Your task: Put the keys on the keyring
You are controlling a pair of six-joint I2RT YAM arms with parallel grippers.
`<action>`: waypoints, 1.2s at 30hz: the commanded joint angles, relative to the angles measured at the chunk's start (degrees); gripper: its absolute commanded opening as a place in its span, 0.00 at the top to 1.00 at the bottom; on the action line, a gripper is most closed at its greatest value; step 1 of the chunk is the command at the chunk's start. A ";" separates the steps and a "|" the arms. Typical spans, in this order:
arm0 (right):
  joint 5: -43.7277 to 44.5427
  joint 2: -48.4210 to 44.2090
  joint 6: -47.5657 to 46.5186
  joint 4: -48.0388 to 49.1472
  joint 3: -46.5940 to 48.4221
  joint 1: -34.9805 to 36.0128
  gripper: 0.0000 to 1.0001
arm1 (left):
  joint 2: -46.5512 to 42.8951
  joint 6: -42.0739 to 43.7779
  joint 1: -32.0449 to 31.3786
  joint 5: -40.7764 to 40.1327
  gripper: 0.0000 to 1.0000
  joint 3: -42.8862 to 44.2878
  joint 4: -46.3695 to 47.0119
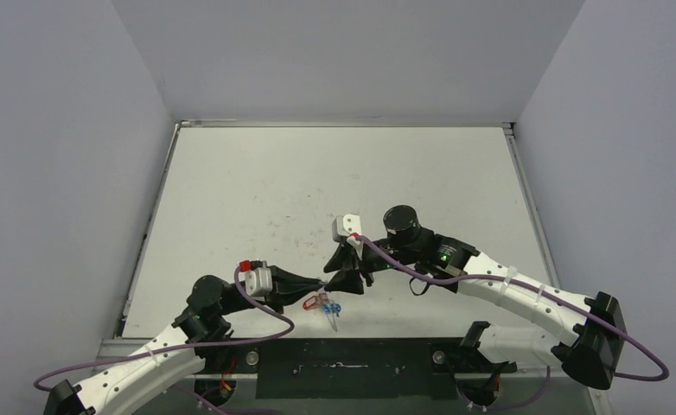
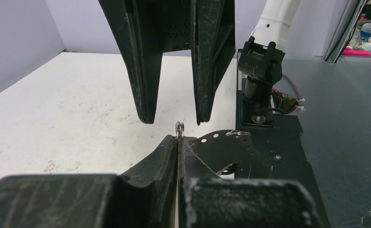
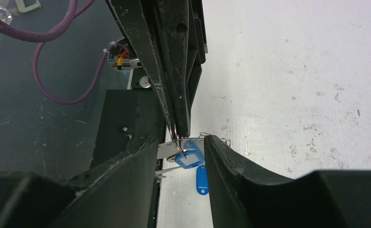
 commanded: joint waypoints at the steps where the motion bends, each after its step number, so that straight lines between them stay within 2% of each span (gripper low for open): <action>1: -3.04 1.70 0.94 5.92 0.28 -0.13 0.62 | -0.75 -1.19 -0.37 -0.19 1.00 0.97 6.11; 7: -2.93 2.49 1.77 6.35 0.19 -0.06 0.83 | -0.75 -1.25 -0.34 -0.28 1.00 1.03 5.64; 14: -2.23 2.96 1.15 5.34 0.57 -0.12 1.00 | -0.75 -1.34 -0.30 -0.45 1.00 1.22 5.12; 19: -1.62 2.45 0.72 3.28 1.53 -0.10 1.00 | -1.50 -1.30 -0.34 -1.91 1.00 1.69 2.77; 23: 1.21 2.36 -1.33 -3.40 4.28 -0.06 1.00 | -3.34 0.29 -0.30 -4.03 0.81 3.60 -3.46; 26: 3.90 3.15 -2.93 -10.22 7.25 0.07 1.00 | -4.75 2.56 -0.32 -5.26 0.75 6.00 -10.42; 32: 11.67 7.23 -6.28 -24.77 15.31 2.87 1.00 | -3.06 5.95 -0.34 -6.16 0.73 10.98 -21.48; 36: 15.32 10.50 -6.43 -30.94 20.22 4.54 1.00 | 0.36 8.65 -0.31 -5.29 0.73 14.27 -26.97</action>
